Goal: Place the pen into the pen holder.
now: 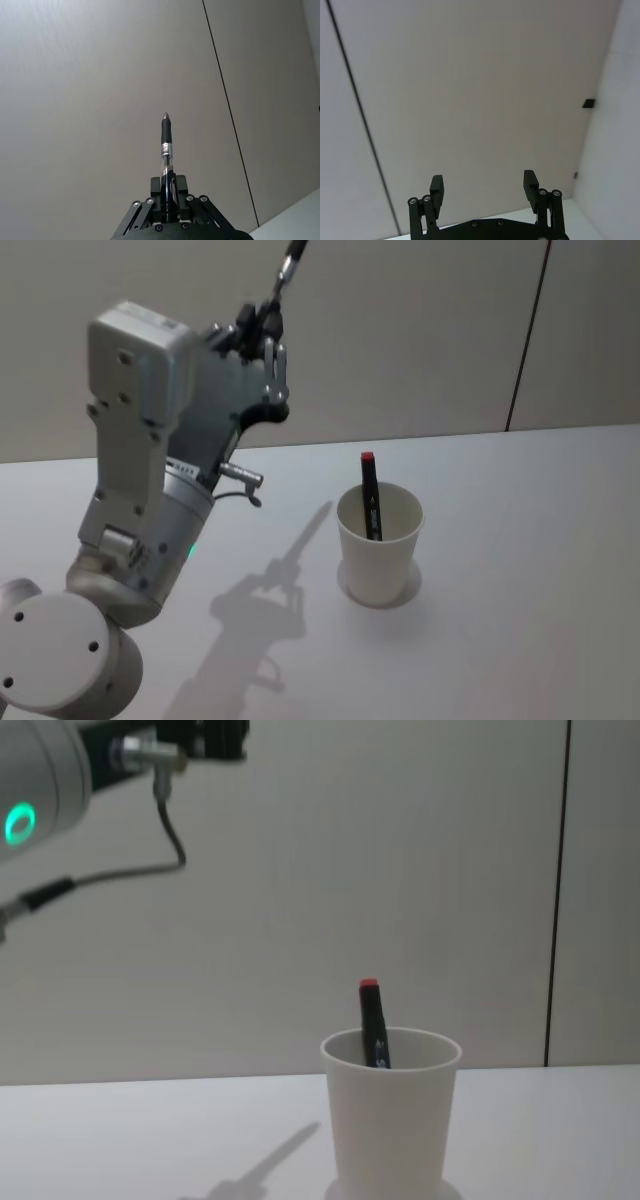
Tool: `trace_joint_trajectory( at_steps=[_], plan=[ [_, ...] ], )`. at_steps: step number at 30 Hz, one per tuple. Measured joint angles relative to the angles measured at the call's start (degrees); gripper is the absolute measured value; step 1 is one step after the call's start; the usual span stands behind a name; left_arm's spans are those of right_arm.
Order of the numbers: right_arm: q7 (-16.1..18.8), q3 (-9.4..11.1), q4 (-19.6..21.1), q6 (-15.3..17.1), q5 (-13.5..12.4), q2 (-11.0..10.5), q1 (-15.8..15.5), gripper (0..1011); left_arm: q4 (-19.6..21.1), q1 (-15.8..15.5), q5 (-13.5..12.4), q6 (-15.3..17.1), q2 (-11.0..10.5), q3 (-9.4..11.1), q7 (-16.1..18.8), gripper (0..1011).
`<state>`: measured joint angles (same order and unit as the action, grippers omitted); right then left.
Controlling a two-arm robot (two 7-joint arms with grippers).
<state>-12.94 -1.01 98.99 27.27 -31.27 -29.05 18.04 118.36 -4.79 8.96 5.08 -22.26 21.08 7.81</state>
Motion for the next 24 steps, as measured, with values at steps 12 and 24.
trace_joint_trajectory(
  at_steps=[12, 24],
  plan=[
    [3.7, -0.4, 2.2, 1.9, -5.4, 1.6, 1.5, 1001, 2.6, -0.7, -1.2, -1.0, 1.0, -0.4, 0.4, 179],
    [7.7, -1.2, 4.4, 4.1, -12.4, 3.8, 3.4, 1001, 3.6, -0.9, -1.6, -1.5, 1.3, -0.6, 0.5, 179]
  ],
)
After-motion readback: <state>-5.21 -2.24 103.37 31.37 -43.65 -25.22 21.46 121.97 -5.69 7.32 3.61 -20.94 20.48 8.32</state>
